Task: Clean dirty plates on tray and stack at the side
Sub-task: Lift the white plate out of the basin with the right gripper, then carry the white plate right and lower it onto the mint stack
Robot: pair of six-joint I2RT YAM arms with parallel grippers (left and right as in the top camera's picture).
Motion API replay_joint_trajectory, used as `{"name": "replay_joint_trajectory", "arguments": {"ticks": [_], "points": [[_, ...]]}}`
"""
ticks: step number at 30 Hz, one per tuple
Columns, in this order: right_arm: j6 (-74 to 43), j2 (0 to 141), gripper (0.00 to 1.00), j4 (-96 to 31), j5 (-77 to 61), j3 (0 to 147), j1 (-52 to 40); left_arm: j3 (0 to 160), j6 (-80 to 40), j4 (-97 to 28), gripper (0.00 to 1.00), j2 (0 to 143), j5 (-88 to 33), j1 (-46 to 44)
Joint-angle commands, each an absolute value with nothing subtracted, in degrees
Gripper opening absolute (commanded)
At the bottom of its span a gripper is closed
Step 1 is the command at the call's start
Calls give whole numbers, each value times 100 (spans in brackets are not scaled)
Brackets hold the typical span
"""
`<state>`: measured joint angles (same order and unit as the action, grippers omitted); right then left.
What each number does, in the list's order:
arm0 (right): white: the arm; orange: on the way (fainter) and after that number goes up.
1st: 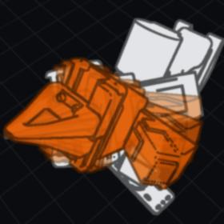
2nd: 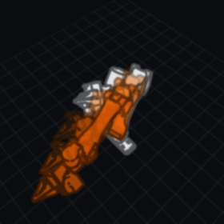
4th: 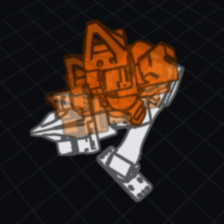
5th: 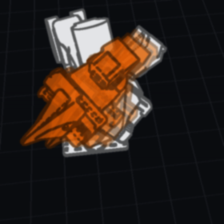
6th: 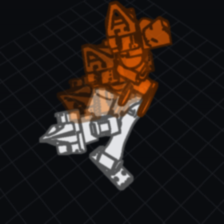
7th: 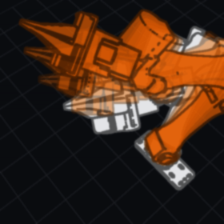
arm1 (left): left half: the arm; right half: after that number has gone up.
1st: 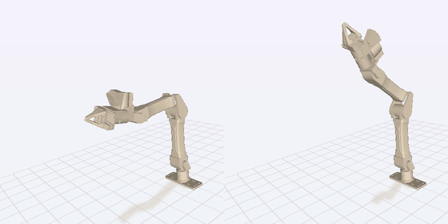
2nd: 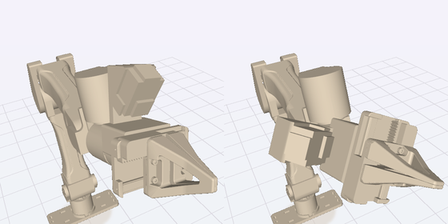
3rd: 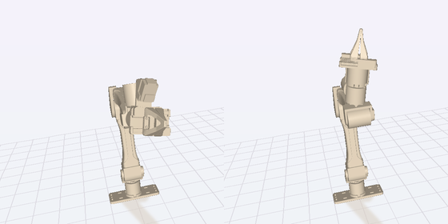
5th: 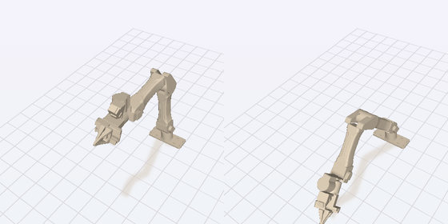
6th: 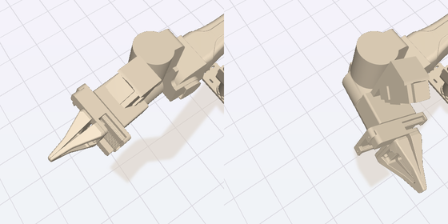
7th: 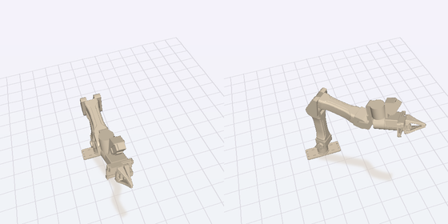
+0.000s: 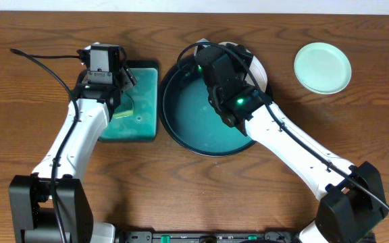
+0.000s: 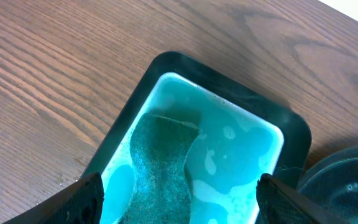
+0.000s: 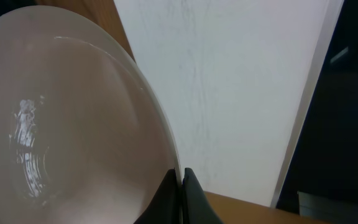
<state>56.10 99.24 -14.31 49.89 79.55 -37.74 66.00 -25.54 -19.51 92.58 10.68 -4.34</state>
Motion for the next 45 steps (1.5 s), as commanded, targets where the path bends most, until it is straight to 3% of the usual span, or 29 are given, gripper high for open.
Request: {"name": "replay_joint_trajectory", "arguments": {"ticks": [1, 6, 11, 17, 20, 28, 40, 45], "points": [[5284, 9909, 1, -1483, 4823, 8044, -3809, 6595, -2556, -1968, 79, 9290, 1157, -440], [4716, 10239, 1, -1730, 4414, 8044, -3708, 6595, -2556, -1966, 79, 9290, 1157, -440], [4906, 10501, 1, -834, 5446, 8047, -3717, 6595, -2556, -1968, 79, 9290, 1157, -440], [3765, 10455, 1, -687, 4609, 8047, -3339, 6595, -2556, -1968, 79, 9290, 1157, -440], [2615, 10449, 1, -1310, 3559, 8053, -2950, 6595, -2556, -1968, 79, 9290, 1157, -440], [-113, 10451, 1, -2307, -2078, 8055, -884, 6595, -2556, -1966, 79, 9290, 1157, -440], [-1732, 10626, 1, -2049, -2060, 8047, 1304, 6595, -2556, -1968, 79, 9290, 1157, -440], [-2862, 11087, 1, -1796, -1328, 8047, 1962, 6595, -2556, -1968, 79, 9290, 1157, -440]]}}
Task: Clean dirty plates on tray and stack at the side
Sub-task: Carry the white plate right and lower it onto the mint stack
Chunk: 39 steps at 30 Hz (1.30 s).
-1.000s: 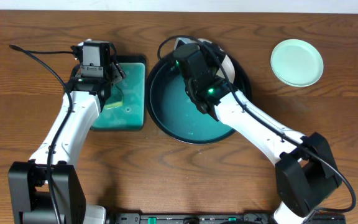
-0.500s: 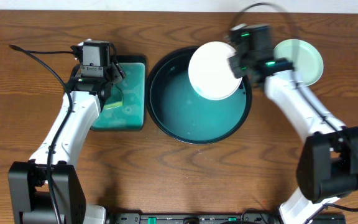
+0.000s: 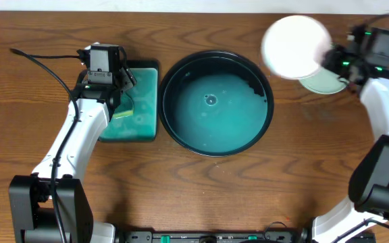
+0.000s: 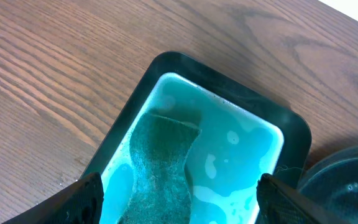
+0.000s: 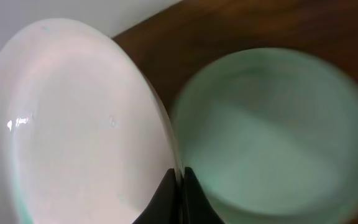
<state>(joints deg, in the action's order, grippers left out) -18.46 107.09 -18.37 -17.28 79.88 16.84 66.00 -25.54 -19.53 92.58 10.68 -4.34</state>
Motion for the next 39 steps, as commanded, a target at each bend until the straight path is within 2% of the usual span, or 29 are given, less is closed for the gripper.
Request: {"name": "replay_joint_trajectory", "arguments": {"ticks": [1, 11, 12, 14, 15, 25, 29, 33, 39], "points": [[-3033, 11196, 1, -1765, -1186, 8047, 2040, 6595, -2556, -1966, 80, 9290, 1157, -440], [-3341, 12154, 1, -1166, -1055, 8047, 2340, 6595, -2556, -1968, 80, 9290, 1157, -440], [-3339, 12186, 3, -1151, -1057, 8047, 2340, 6595, -2556, -1966, 80, 9290, 1157, -440], [-3295, 12186, 18, -1151, -1057, 8047, 2338, 6595, -2556, -1968, 80, 9290, 1157, -440], [-3251, 12160, 20, -1153, -1063, 8047, 2338, 6595, -2556, -1968, 79, 9290, 1157, -440], [-3245, 10945, 22, -1481, -1050, 8047, 2342, 6595, -2556, -1966, 80, 9290, 1157, -440], [-3208, 10372, 15, -1861, -797, 8047, 2294, 6595, -2556, -1968, 80, 9290, 1157, -440], [-3205, 10156, 18, -2231, -202, 8047, 2152, 6595, -2556, -1968, 80, 9290, 1157, -440], [-2816, 10158, 20, -2493, -220, 8047, 1966, 6595, -2556, -1966, 80, 9290, 1157, -440]]}}
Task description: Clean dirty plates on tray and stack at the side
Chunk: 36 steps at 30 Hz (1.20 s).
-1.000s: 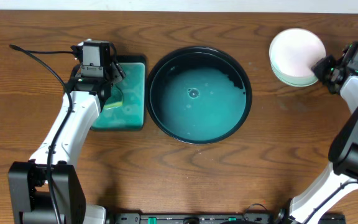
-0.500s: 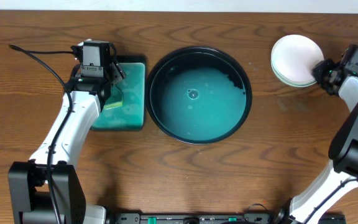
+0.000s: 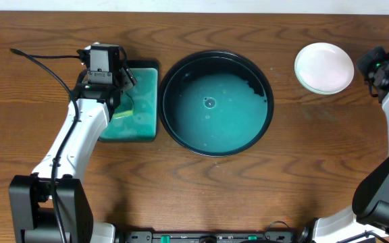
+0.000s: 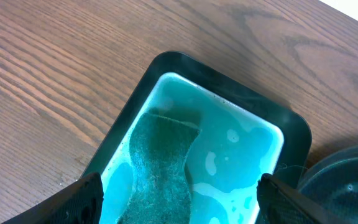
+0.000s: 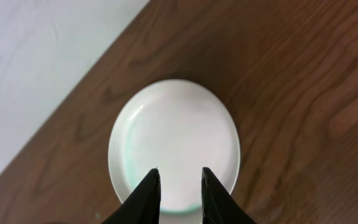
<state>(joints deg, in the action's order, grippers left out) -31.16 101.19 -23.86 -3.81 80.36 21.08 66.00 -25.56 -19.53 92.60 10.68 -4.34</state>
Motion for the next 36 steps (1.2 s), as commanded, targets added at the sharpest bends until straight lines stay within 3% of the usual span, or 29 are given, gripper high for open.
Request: {"name": "replay_joint_trajectory", "arguments": {"ticks": [1, 6, 14, 16, 17, 18, 25, 36], "points": [[-2698, 10143, 23, -2604, -252, 8047, 1907, 6595, -2556, -1968, 80, 9290, 1157, -440], [-2381, 9872, 48, -3395, -187, 8047, 1490, 6595, -2556, -1968, 80, 9290, 1157, -440], [-2200, 9109, 52, -4764, 471, 8044, 255, 6595, -2556, -1968, 80, 9290, 1157, -440], [-1925, 8958, 57, -4803, 711, 8044, -130, 6595, -2556, -1966, 80, 9290, 1157, -440], [-1588, 8884, 68, -4803, 705, 8047, -392, 6595, -2556, -1966, 80, 9290, 1157, -440], [-1437, 8855, 99, -4816, 705, 8044, -576, 6595, -2556, -1966, 80, 9290, 1157, -440], [-1385, 8851, 99, -4932, 703, 8047, -1612, 6595, -2556, -1966, 80, 9290, 1157, -440], [-856, 8849, 99, -5448, 696, 8047, -1885, 6595, -2556, -1968, 80, 9290, 1157, -440]]}}
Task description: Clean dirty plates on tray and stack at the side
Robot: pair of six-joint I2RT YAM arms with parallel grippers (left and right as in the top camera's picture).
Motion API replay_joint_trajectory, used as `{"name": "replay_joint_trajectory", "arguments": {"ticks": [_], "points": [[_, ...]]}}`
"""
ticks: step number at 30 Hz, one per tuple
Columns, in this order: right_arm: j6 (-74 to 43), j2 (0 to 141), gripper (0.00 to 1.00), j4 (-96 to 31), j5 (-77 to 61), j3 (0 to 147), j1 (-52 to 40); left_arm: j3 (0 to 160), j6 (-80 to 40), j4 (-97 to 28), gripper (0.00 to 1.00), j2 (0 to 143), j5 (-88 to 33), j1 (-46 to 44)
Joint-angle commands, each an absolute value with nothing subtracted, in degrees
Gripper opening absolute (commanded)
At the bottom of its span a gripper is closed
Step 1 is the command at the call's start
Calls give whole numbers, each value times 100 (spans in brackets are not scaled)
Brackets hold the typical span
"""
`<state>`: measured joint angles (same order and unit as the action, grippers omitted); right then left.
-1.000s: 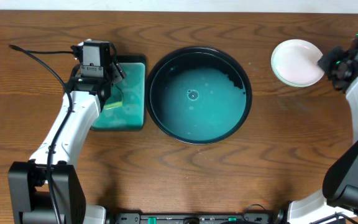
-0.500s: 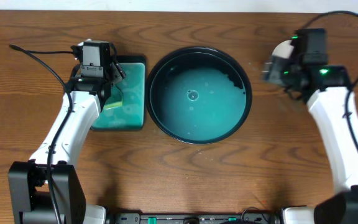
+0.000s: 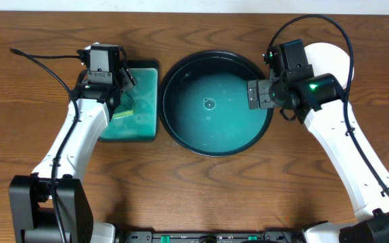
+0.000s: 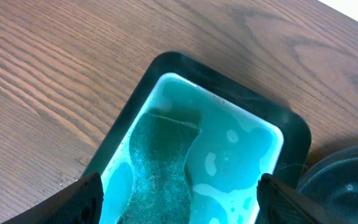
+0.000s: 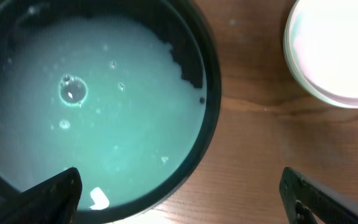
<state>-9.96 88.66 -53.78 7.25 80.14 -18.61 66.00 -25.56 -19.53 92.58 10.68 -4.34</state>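
At the back right, partly behind my right arm, lies a white plate on top of a pale green one; the right wrist view shows this stack at its top right. The round black tray holds cloudy teal water with bubbles. My right gripper hangs open and wide over the tray's right rim, holding nothing. My left gripper is open above the green sponge in the rectangular tub, not touching it.
The rectangular tub stands just left of the round tray, almost touching it. A black cable runs across the table to the left arm. Bare wood lies in front of both containers.
My right gripper was past the plate stack at the far right with its fingers slightly apart. It is now over the round tray's right rim, open wide. The left arm has not moved.
My right gripper first held the white plate by its edge above the round tray. Then it held the plate over the green plate at the right. Then the white plate lay on the green one, released. The gripper is now back at the tray.
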Motion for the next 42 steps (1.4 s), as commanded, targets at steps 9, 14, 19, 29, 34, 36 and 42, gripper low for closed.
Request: {"name": "replay_joint_trajectory", "arguments": {"ticks": [9, 14, 19, 29, 34, 36, 42], "points": [[-895, 8849, 99, -5677, 707, 8044, -1763, 6595, -2556, -1966, 80, 9290, 1157, -440], [-801, 8621, 99, -5680, 701, 8044, -1573, 6595, -2556, -1966, 80, 9290, 1157, -440], [-657, 8224, 99, -5599, 703, 7872, -1426, 6595, -2556, -1966, 80, 9290, 1157, -440], [-657, 6525, 99, -4027, 633, 5942, -891, 6595, -2556, -1966, 80, 9290, 1157, -440], [-655, 5387, 99, -3000, 574, 4644, -746, 6595, -2556, -1966, 80, 9290, 1157, -440], [-655, 4928, 99, -2727, 574, 4187, -725, 6595, -2556, -1966, 80, 9290, 1157, -440], [-655, 3426, 99, -2003, 574, 2954, -541, 6595, -2556, -1968, 80, 9290, 1157, -440]]}}
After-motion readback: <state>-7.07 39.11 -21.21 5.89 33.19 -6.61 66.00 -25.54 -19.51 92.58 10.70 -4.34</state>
